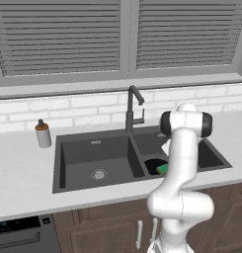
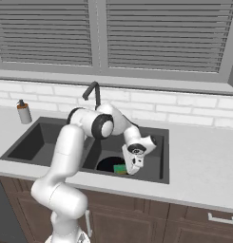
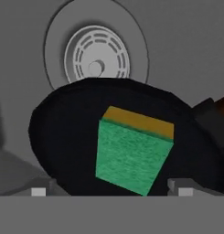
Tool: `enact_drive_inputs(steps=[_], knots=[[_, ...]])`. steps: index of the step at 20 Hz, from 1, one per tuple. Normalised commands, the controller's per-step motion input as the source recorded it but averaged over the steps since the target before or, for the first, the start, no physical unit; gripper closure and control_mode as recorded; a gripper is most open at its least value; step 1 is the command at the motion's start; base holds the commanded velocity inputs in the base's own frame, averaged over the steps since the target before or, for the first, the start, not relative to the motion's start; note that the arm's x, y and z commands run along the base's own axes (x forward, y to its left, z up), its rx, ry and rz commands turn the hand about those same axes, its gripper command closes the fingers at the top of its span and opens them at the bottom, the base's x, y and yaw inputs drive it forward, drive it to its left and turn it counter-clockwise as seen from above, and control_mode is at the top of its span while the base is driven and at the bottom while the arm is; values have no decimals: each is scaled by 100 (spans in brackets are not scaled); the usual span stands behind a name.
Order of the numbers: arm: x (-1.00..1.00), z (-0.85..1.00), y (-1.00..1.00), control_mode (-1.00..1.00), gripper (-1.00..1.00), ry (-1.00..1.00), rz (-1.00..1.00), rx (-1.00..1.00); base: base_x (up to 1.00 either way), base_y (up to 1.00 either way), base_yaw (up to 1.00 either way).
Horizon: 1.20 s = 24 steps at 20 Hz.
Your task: Pick the pan and sponge and place them into the sink. Then turn on the water.
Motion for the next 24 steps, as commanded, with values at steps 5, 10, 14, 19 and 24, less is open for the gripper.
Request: enact_drive_inputs(steps=[5,10,14,19,24], knots=[[-25,86,22,-100,-100,-23,0,-1,0,0,0],[-47,100,25,-100,-100,-39,-6,-3,0,0,0],[-51,98,23,-100,-100,-45,-27,0,0,0,0],[-49,78,15,-100,-100,-34,-40,3,0,0,0],[-40,89,1,-100,-100,-13,-31,15,0,0,0]])
